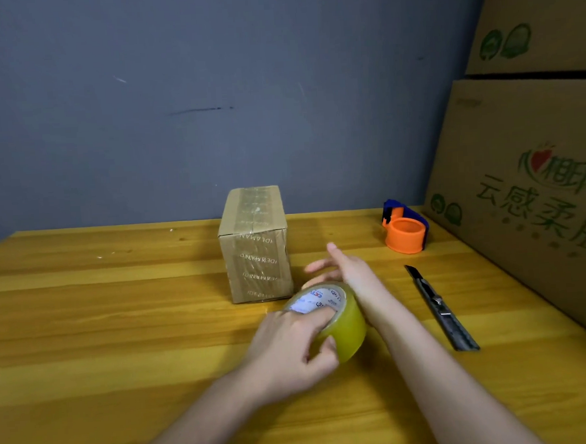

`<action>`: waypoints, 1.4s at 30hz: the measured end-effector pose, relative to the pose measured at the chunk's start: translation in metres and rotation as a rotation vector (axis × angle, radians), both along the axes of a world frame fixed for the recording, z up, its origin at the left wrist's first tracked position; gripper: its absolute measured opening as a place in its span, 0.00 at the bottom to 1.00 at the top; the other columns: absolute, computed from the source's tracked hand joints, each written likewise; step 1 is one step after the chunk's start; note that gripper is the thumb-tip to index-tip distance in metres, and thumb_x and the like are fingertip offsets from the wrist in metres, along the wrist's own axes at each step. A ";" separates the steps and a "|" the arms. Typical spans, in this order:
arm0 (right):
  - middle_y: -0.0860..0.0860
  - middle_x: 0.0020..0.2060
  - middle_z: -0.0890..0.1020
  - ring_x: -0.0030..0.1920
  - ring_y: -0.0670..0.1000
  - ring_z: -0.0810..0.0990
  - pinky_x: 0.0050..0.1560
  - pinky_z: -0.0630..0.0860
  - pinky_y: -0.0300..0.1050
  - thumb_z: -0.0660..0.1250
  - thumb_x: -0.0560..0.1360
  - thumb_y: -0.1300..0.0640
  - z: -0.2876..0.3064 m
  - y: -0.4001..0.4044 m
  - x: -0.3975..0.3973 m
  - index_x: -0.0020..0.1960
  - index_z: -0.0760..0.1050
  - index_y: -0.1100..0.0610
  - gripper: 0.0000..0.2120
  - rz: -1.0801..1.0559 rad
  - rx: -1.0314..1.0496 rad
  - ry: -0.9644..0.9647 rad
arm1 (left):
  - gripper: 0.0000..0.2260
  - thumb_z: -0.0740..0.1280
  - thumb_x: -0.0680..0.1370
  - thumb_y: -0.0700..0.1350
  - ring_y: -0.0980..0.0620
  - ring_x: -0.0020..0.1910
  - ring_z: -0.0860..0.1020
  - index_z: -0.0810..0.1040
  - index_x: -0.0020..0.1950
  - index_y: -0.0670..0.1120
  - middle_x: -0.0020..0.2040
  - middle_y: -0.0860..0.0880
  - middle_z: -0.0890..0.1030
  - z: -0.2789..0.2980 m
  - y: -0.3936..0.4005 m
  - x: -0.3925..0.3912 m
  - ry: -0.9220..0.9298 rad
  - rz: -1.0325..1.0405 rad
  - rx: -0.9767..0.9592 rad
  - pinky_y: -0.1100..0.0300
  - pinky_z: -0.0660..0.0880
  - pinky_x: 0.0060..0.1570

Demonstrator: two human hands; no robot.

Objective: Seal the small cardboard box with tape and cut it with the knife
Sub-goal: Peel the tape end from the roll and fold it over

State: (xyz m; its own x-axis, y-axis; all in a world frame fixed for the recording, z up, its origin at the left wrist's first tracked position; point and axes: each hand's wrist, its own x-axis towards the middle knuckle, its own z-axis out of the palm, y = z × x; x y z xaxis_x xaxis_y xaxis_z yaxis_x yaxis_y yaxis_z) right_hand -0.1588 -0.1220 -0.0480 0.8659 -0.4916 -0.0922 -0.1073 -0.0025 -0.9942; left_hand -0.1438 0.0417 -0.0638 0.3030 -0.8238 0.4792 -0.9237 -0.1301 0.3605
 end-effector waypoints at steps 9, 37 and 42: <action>0.51 0.58 0.80 0.60 0.49 0.75 0.64 0.69 0.45 0.56 0.81 0.52 0.031 -0.007 -0.045 0.60 0.78 0.56 0.16 -0.174 -0.598 -0.122 | 0.08 0.55 0.78 0.50 0.43 0.38 0.71 0.65 0.43 0.48 0.33 0.50 0.72 0.037 -0.059 0.002 0.157 0.199 0.000 0.54 0.65 0.36; 0.54 0.49 0.81 0.48 0.56 0.80 0.40 0.75 0.46 0.63 0.77 0.56 0.021 -0.149 0.057 0.53 0.76 0.57 0.08 -0.326 -1.179 0.627 | 0.16 0.60 0.78 0.46 0.49 0.70 0.67 0.71 0.66 0.49 0.66 0.49 0.76 0.001 -0.205 0.090 -0.089 0.279 0.295 0.49 0.48 0.74; 0.55 0.51 0.81 0.50 0.56 0.81 0.38 0.72 0.45 0.62 0.77 0.60 0.016 -0.156 0.067 0.54 0.76 0.58 0.07 -0.303 -1.269 0.687 | 0.16 0.61 0.78 0.45 0.48 0.71 0.65 0.71 0.66 0.47 0.67 0.47 0.75 -0.004 -0.213 0.095 -0.070 0.262 0.302 0.49 0.47 0.75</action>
